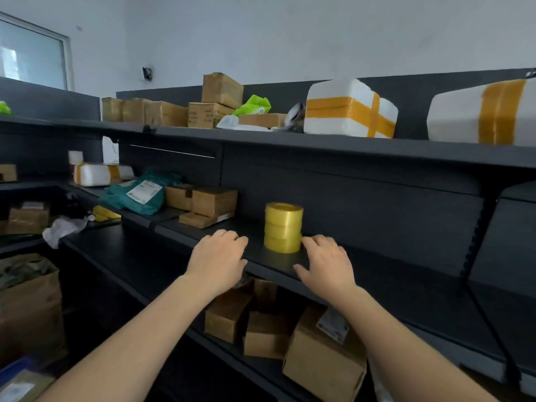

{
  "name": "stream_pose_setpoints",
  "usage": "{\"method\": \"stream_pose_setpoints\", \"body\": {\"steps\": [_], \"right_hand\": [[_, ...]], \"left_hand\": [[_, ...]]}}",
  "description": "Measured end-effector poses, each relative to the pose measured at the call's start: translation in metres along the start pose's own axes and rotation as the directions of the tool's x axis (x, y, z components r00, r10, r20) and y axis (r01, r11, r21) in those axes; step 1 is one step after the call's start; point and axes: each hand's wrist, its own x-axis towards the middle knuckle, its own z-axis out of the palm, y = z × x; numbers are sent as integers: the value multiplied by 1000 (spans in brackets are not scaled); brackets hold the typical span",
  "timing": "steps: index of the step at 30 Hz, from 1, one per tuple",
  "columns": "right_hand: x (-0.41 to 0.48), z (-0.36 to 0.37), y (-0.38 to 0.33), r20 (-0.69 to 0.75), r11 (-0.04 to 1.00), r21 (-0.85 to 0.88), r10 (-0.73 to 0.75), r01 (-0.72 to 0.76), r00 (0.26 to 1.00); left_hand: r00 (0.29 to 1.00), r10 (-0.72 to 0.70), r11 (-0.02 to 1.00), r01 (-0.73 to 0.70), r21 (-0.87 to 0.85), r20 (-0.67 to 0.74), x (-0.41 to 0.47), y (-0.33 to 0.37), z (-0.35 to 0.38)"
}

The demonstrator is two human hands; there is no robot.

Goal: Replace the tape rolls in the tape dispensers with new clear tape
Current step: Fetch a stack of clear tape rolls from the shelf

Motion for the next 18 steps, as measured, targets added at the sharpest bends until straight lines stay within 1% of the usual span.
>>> {"method": "stream_pose_setpoints", "body": {"steps": [3,6,8,10,13,16,18], "right_hand": [[35,21,11,0,998,45,48,-48,999],[70,42,26,20,988,114,103,-105,994],[95,52,36,38,970,190,146,-151,988],[120,59,45,88,935,279,201,-218,976],[152,66,52,195,833,448,264,-325,945],[175,76,56,308,680,586,315,-440,897],[187,83,60,383,563,645,347,-517,856]], "left_hand": [[1000,2,999,-1,-52,24,43,-4,21],[997,-36,984,49,-174,73,85,-2,45],[994,-51,961,76,-265,97,114,-1,61],[990,-77,938,112,-328,118,143,-2,74],[980,-126,897,178,-405,152,180,-3,92],[971,-155,826,228,-516,181,208,-5,114],[953,-163,759,288,-584,257,224,-5,127]]}}
